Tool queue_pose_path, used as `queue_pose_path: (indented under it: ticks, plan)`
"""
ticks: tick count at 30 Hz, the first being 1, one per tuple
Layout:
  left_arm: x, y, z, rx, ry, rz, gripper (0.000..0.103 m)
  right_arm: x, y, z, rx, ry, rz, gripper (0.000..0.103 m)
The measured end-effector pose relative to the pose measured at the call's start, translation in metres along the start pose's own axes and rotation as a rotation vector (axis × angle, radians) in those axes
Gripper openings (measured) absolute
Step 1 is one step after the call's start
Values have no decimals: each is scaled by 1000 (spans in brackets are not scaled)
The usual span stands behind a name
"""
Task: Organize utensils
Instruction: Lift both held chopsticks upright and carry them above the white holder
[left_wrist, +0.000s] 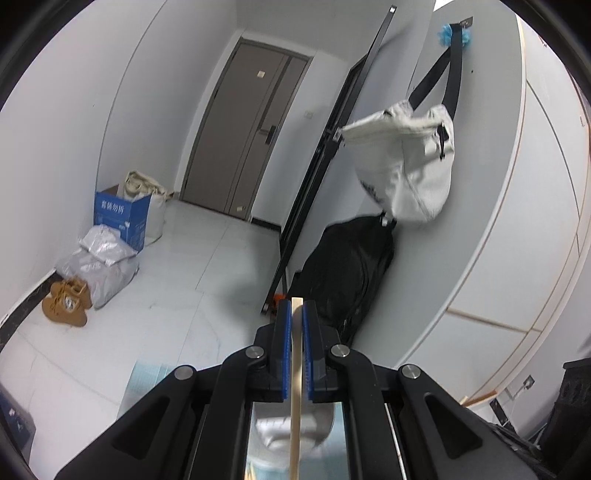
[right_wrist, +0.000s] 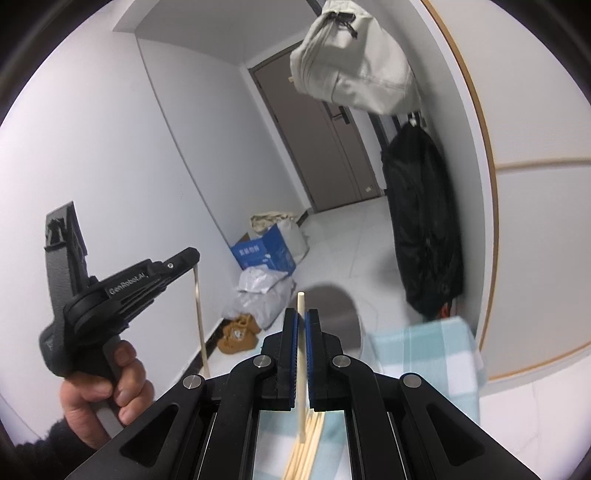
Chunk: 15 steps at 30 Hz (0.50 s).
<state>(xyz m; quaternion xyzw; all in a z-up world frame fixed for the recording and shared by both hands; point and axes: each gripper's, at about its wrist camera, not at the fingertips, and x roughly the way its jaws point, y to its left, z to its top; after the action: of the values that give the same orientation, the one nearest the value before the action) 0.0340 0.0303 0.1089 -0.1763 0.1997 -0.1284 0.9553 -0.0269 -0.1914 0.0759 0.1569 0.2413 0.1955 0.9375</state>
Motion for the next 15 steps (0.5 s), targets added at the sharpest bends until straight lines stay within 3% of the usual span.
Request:
queue_pose_path:
  ticks: [9, 15]
  plan:
    - [36, -6, 38, 17, -95, 14, 2, 25, 9, 81, -43, -36, -1, 3]
    - [65, 5, 38, 9, -134, 45, 2, 67, 8, 106, -62, -19, -15, 3]
